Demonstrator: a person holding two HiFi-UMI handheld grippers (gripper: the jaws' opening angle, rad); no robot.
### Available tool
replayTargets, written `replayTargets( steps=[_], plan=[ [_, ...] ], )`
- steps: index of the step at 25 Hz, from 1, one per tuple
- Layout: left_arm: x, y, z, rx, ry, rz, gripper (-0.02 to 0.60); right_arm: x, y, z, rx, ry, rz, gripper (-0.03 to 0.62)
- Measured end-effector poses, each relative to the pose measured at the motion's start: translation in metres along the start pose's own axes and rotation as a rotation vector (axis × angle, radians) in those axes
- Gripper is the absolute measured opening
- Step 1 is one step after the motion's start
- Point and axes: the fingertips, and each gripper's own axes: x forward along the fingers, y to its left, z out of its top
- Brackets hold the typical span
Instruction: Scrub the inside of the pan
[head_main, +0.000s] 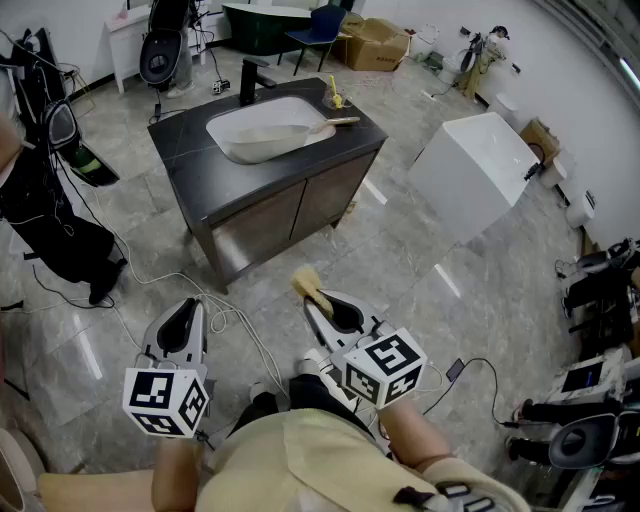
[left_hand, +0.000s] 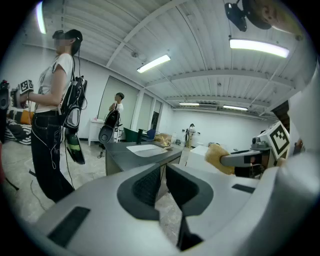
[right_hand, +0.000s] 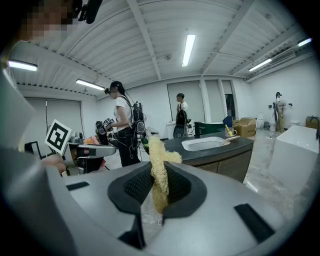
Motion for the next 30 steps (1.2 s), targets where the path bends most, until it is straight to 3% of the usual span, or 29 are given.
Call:
replayTargets(
  steps=[9,19,30],
  plan=[
    [-0.003,-0.008,0.0,0.149,0.046,0.007,0.043,0.005,-0.001,0.002,0.015,0.009,-0.002,0.058],
    [0.015,-0.013,-0.005,0.157,0.068,-0.041,0.043,0.011,-0.012,0.001,0.057,0.022,-0.002,0.06],
    [0.089,0.002,0.0,0.128,0.107,-0.028,0.043,0.064,-0.078,0.008,0.093,0.05,0.008,0.061]
  ],
)
